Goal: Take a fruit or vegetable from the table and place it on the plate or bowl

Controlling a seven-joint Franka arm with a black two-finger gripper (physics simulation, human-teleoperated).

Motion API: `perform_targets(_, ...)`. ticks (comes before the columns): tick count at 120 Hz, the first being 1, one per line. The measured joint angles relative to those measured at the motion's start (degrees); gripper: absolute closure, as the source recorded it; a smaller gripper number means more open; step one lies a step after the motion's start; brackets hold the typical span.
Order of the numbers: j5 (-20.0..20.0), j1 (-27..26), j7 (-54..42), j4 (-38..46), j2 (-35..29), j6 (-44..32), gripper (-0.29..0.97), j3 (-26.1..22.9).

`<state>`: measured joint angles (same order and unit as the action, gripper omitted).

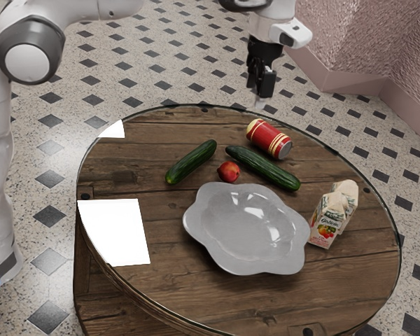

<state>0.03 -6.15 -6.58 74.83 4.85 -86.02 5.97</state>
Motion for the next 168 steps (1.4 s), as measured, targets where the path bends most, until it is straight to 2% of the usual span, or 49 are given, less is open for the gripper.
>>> perform_targets(46, 0.2, -0.3, 0.9, 0.4, -1.8, 3.2, 0.0, -1.6)
perform_targets(62, 0.4, -0.8, -2.5, 9.2, -5.6, 2.3, 0.0, -2.9)
perform_targets(79, 3.8, 0.5, -8.8, 18.3, -7.5, -2.4, 0.0, -6.5)
perform_targets(115, 5.3, 0.0, -21.3, 37.3, -16.1, -17.1, 0.0, -6.2)
perform_targets(124, 5.5, 0.3, -23.7, 38.8, -17.0, -19.8, 0.0, -5.6)
perform_targets(145, 5.6, 0.7, -28.2, 39.1, -16.3, -24.6, 0.0, -0.5)
perform_targets(168, 4.6, 0.6, -31.9, 38.8, -12.4, -29.2, 0.0, 0.3)
